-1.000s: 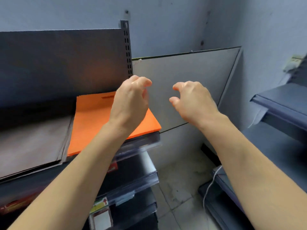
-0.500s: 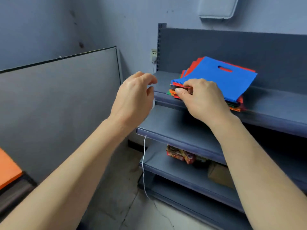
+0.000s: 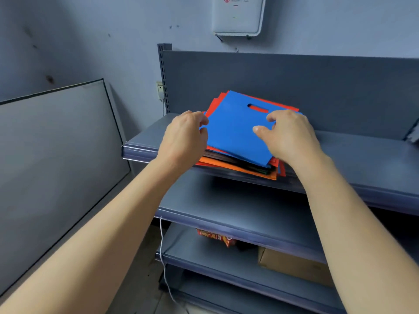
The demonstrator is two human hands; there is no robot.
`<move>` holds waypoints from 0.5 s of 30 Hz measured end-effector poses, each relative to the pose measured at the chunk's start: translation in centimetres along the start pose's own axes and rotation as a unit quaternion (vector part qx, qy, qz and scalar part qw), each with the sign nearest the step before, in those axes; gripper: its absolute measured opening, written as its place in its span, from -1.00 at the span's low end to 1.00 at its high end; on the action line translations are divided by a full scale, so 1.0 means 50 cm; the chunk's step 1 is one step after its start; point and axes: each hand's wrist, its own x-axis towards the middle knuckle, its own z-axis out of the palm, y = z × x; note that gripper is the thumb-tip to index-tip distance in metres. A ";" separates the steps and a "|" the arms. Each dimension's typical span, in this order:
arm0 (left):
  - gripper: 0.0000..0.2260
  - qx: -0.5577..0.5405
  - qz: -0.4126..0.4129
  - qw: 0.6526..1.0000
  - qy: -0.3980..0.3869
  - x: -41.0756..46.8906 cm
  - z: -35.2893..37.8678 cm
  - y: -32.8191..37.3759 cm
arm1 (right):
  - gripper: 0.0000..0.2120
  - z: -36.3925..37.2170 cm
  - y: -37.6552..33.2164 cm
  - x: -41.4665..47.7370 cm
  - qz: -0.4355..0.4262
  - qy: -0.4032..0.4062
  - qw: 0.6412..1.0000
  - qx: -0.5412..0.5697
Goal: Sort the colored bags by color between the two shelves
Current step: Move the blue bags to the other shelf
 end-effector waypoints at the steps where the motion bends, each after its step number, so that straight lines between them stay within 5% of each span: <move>1: -0.74 0.004 -0.009 1.000 -0.011 0.011 0.010 -0.002 | -0.60 0.003 0.012 0.010 0.012 -0.008 1.000 -0.002; 15: -0.65 0.066 -0.099 0.977 -0.176 0.165 0.120 -0.089 | -0.55 0.077 0.053 0.098 0.139 -0.101 0.985 -0.031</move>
